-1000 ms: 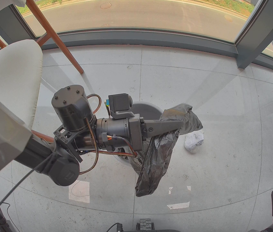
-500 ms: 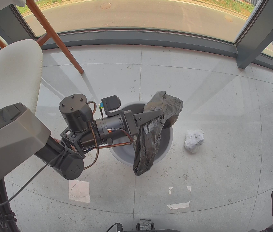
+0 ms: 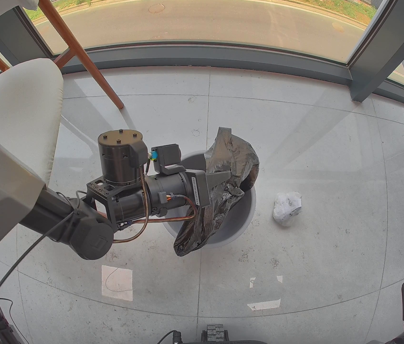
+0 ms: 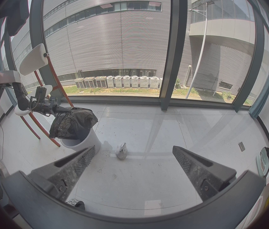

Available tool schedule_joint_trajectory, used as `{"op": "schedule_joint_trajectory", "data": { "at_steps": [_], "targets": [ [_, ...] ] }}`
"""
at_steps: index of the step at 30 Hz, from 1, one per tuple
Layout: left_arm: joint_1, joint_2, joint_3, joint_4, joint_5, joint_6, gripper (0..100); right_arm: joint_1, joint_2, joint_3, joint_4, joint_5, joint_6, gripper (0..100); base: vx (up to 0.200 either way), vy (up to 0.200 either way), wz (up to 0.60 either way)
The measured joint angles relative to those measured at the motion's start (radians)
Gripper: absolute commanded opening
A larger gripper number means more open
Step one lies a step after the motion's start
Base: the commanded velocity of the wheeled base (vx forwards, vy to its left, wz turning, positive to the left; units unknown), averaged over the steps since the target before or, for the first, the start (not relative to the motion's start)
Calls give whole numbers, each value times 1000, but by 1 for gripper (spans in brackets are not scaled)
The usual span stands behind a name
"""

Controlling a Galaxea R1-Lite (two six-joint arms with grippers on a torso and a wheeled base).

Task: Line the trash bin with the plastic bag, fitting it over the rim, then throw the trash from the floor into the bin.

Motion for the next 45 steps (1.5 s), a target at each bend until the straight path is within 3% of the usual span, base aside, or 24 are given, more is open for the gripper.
{"op": "schedule_joint_trajectory", "data": {
  "at_steps": [5, 10, 16, 23, 27, 37, 45],
  "targets": [
    [-7, -52, -23, 268, 25, 114, 0, 0, 0, 0, 0, 0, -2, 100, 0, 0, 0],
    [-14, -107, -66, 517, 77, 403, 0, -1, 0, 0, 2, 1, -4, 100, 0, 0, 0],
    [-19, -147, -88, 580, 141, 684, 0, -1, 0, -1, -8, 6, -3, 100, 0, 0, 0],
    [-40, -171, -76, 597, 186, 818, 0, 42, 97, -107, -63, 35, 33, 100, 0, 0, 0],
    [-54, -176, -59, 601, 200, 910, 0, 109, 237, -180, -74, 46, 123, 100, 0, 0, 0],
    [-84, -183, -16, 664, 224, 1340, 0, 375, 723, -471, -45, 64, 390, 100, 0, 0, 0],
    [-96, -183, -5, 754, 236, 1642, 0, 523, 1096, -709, -12, 71, 486, 100, 0, 0, 0]
  ]
}}
